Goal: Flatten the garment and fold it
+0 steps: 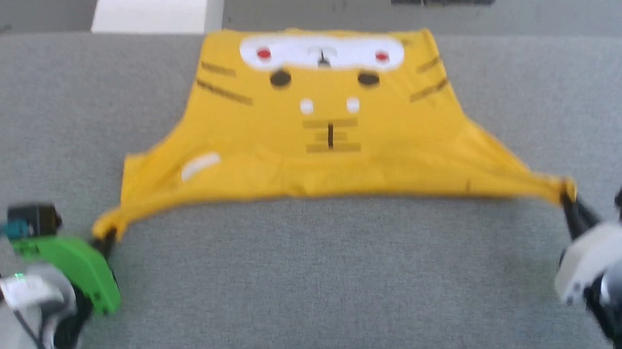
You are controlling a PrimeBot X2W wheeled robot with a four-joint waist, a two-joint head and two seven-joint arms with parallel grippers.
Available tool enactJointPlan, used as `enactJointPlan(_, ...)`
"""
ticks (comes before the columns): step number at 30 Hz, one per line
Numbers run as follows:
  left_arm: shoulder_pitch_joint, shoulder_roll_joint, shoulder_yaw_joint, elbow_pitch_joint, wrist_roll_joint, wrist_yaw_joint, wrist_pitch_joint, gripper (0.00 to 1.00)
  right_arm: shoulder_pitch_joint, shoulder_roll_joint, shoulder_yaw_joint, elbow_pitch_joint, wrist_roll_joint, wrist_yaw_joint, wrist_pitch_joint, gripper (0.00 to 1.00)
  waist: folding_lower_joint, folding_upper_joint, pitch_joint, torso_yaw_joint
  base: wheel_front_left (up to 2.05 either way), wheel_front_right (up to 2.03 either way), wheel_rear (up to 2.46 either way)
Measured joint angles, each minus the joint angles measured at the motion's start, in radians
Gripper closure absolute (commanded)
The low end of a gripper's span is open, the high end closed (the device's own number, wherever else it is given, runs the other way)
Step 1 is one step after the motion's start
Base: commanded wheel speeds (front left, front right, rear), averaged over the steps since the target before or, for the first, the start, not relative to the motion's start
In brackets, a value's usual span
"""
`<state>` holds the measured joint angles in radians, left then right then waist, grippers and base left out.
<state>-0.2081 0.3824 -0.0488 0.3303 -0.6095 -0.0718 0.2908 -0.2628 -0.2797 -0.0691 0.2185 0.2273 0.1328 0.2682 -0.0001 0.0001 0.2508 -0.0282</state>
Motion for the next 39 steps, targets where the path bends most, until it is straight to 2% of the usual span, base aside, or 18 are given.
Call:
enactJointPlan(4,0.156,-0.031,0.009,-0.120,-0.029,0.053,0.035,1.00,0.159,0.062,-0.078,-0.112,-0.012,0.000,0.099,1.00,0.0000,0.0000,-0.054,0.004,0.00,0.00,0.00)
enactJointPlan(10,0.327,-0.056,0.007,-0.266,-0.027,0.147,0.089,1.00,0.345,0.199,-0.221,-0.248,-0.036,0.000,0.246,1.00,-0.0001,0.0000,-0.114,0.014,0.00,0.00,0.00)
enactJointPlan(15,0.433,-0.060,0.020,-0.347,-0.027,0.216,0.143,1.00,0.437,0.228,-0.298,-0.310,-0.034,0.000,0.361,1.00,-0.0001,0.0000,-0.136,0.024,0.00,0.00,0.00)
enactJointPlan(19,0.511,-0.060,0.040,-0.394,-0.027,0.264,0.170,1.00,0.474,0.231,-0.341,-0.298,0.005,0.000,0.401,1.00,-0.0001,0.0000,-0.142,0.028,0.00,0.00,0.00)
enactJointPlan(23,0.551,-0.063,0.049,-0.406,-0.029,0.281,0.169,1.00,0.489,0.231,-0.356,-0.238,0.007,0.000,0.399,1.00,-0.0001,0.0000,-0.143,0.038,0.00,0.00,0.00)
enactJointPlan(29,0.555,-0.094,0.036,-0.401,-0.044,0.267,0.133,1.00,0.491,0.224,-0.344,-0.156,0.045,0.000,0.368,1.00,0.0000,0.0000,-0.142,0.058,0.00,0.00,0.00)
enactJointPlan(30,0.553,-0.099,0.033,-0.399,-0.047,0.257,0.126,1.00,0.491,0.222,-0.340,-0.149,0.047,0.000,0.356,0.86,-0.0001,0.0000,-0.140,0.062,0.00,0.00,0.00)
enactJointPlan(32,0.547,-0.106,0.028,-0.397,-0.052,0.244,0.111,1.00,0.489,0.220,-0.334,-0.142,0.048,-0.001,0.337,0.00,0.0000,0.0000,-0.138,0.068,0.00,0.00,0.00)
enactJointPlan(39,0.518,-0.106,0.007,-0.392,-0.052,0.218,0.085,1.00,0.481,0.226,-0.309,-0.218,0.051,-0.001,0.233,0.00,0.0000,0.0000,-0.132,0.084,0.00,0.00,0.00)
